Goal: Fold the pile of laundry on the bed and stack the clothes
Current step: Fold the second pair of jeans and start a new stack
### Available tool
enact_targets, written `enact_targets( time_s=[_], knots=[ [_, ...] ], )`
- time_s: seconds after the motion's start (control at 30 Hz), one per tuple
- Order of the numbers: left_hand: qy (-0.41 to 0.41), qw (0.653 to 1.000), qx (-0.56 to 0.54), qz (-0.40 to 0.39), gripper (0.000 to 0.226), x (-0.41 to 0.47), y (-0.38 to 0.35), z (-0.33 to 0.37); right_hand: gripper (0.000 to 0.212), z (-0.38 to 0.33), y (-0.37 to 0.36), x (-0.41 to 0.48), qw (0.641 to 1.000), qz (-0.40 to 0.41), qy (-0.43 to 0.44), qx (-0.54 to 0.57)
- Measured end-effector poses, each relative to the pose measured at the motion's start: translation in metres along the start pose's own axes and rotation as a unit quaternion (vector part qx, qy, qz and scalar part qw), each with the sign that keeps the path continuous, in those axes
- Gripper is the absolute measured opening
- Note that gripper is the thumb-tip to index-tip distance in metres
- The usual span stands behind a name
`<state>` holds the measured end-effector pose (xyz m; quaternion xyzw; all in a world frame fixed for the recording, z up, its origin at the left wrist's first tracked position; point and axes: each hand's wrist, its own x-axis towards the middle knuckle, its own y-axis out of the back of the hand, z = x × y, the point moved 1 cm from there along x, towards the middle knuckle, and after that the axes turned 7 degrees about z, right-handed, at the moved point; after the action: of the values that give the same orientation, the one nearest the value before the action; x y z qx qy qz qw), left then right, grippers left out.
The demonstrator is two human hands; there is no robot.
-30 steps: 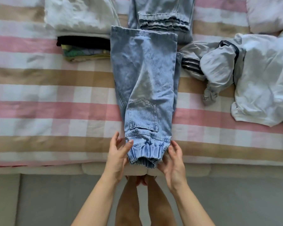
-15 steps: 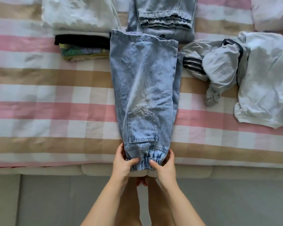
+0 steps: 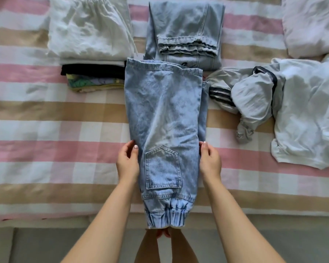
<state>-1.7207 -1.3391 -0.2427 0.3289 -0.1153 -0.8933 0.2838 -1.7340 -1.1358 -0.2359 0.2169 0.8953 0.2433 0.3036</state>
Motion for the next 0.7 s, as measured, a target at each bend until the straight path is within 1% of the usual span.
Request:
enact_targets(
  time_s=[0.13,0.23,0.27,0.33,0.43,0.47,0.6,0.7],
  knots=[
    [-0.005,1.000,0.017,0.003,0.027,0.020,-0.009,0.008,0.047,-0.007,-0.011,0.022,0.998,-0.006,-0.044,-0.033],
    [-0.004,1.000,0.025,0.011,0.031,0.024,-0.013,0.009,0.054,-0.011,-0.017,0.029,0.997,-0.021,-0.064,-0.040],
    [-0.001,0.999,0.033,0.013,0.032,0.025,-0.014,0.009,0.054,-0.013,-0.019,0.029,0.997,-0.024,-0.068,-0.029],
    [0.004,0.999,0.050,0.009,0.032,0.028,-0.018,0.010,0.045,-0.017,-0.023,0.028,0.997,-0.024,-0.076,0.015],
    [0.008,0.998,0.059,0.013,0.033,0.033,-0.019,0.010,0.026,-0.019,-0.020,0.028,0.995,0.020,-0.080,0.061],
    [0.006,0.998,0.057,0.019,0.031,0.034,-0.017,0.010,0.025,-0.018,-0.017,0.028,0.995,0.041,-0.072,0.058],
    [-0.019,0.998,0.059,0.029,0.017,0.034,-0.012,0.008,0.032,-0.010,-0.006,0.025,0.995,0.093,-0.018,0.007],
    [-0.028,0.997,0.062,0.035,0.011,0.036,-0.012,0.008,0.029,-0.005,-0.007,0.027,0.993,0.107,-0.021,-0.033]
  ],
)
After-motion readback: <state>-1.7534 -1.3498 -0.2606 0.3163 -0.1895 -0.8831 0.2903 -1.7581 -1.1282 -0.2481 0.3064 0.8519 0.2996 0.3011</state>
